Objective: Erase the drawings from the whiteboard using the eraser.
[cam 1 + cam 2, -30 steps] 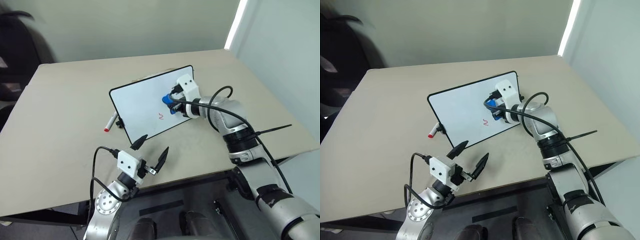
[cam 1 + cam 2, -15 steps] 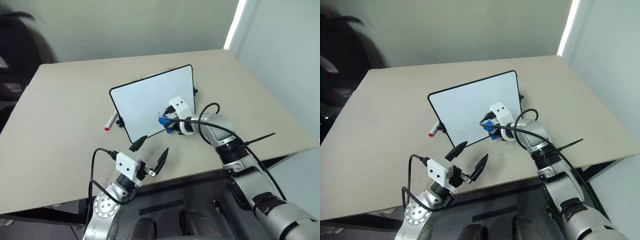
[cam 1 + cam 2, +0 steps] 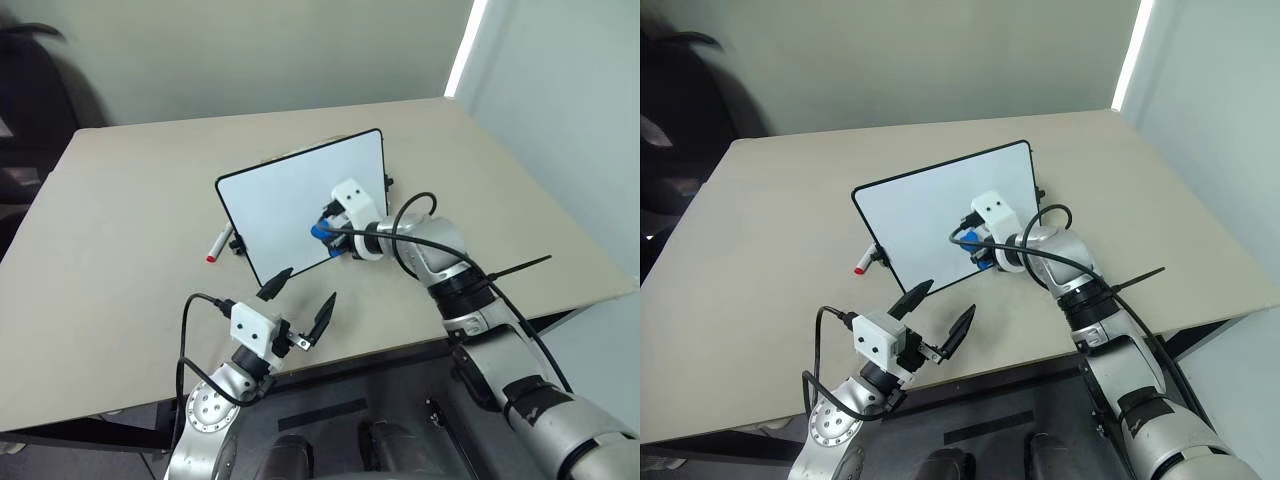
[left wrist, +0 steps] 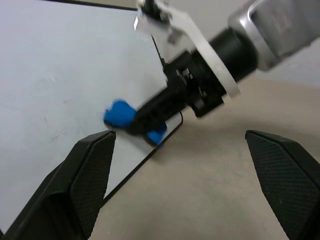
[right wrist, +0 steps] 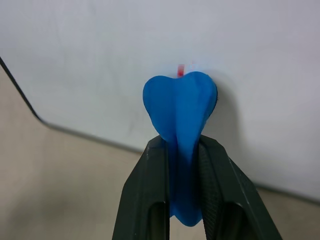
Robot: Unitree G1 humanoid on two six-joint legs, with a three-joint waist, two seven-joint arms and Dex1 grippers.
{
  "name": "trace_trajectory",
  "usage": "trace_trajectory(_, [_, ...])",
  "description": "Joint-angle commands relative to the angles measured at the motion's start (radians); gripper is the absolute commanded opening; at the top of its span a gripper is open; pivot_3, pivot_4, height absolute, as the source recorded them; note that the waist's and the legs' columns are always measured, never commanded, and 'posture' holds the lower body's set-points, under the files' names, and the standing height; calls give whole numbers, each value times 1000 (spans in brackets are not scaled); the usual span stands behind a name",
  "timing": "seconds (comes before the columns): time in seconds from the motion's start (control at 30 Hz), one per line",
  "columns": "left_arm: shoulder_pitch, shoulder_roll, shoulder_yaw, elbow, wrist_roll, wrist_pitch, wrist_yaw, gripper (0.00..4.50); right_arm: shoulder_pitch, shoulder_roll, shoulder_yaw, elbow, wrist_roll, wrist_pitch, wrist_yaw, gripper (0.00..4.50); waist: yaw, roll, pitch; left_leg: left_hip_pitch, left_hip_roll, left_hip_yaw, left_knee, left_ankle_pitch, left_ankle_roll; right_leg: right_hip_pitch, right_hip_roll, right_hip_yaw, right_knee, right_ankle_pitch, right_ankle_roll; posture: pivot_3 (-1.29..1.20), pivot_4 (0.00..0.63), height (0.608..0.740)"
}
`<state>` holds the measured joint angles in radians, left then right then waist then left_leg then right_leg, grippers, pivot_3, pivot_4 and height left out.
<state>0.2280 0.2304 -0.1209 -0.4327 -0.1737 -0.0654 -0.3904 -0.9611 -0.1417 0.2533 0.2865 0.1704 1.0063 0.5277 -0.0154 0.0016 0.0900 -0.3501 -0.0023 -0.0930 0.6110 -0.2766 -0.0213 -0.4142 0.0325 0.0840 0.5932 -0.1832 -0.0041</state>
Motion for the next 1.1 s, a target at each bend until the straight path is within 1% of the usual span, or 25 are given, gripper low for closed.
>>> trace_trajectory(0.03, [-10, 0, 4, -18, -7, -6, -2, 4500, -40, 4, -44, -85, 11, -17, -16, 524, 1, 0, 0, 0, 0, 0, 0, 0, 0, 0, 0, 0, 0, 0, 0, 0, 150, 739])
trace_trajectory(0.13, [-14, 1, 3, -14, -7, -7, -3, 4500, -36, 10, -46, -101, 12, -12, -18, 524, 2, 0, 0, -1, 0, 0, 0, 0, 0, 0, 0, 0, 0, 0, 0, 0, 150, 739])
trace_trajectory(0.37, [-25, -2, -3, -2, -1, -8, -4, 4500, 52, 16, 19, -12, -27, -35, -13, 524, 4, -2, -5, 1, 0, 0, 0, 0, 1, 1, 0, 0, 0, 1, -1, 0, 150, 739])
trace_trajectory(0.53, [-34, -4, -2, 4, -1, -8, -2, 4500, 91, -3, 21, 10, -48, -59, -31, 524, 3, -2, -5, 2, 0, 0, 0, 0, 0, 4, 0, 0, 0, 1, 0, 0, 150, 739])
trace_trajectory(0.63, [-35, -3, 1, 6, -3, -9, -3, 4500, 89, -20, -23, -61, -34, -47, -39, 524, 5, -1, -3, 1, 0, 0, 0, 0, -1, 1, 0, 0, 0, 1, 0, 0, 150, 739])
trace_trajectory(0.8, [-38, 2, 1, 7, -7, -5, -9, 4500, 95, -84, -87, -266, 8, 73, -32, 524, 10, -1, -2, -2, 0, 0, 1, 0, -1, 0, 0, 0, 0, 1, 0, 0, 150, 739])
trace_trajectory(0.97, [-36, 0, -7, 9, -5, -7, -10, 4500, 188, -220, -141, -486, 39, 233, -29, 524, 18, -3, -4, -1, 0, 0, 1, 1, 1, 4, 0, 0, 0, 1, 1, 0, 150, 739])
trace_trajectory(1.03, [-35, -1, -8, 9, -6, -7, -10, 4500, 230, -262, -188, -518, 48, 282, -41, 524, 21, -3, -4, 0, 0, 0, 2, 1, 1, 6, 0, 0, -1, 0, 2, 0, 150, 739])
trace_trajectory(1.1, [-36, -1, -9, 10, -7, -7, -11, 4500, 272, -296, -225, -514, 41, 309, -61, 524, 22, -3, -4, 1, 0, 0, 2, 5, 8, 8, 0, 0, -1, -1, 3, 0, 150, 739])
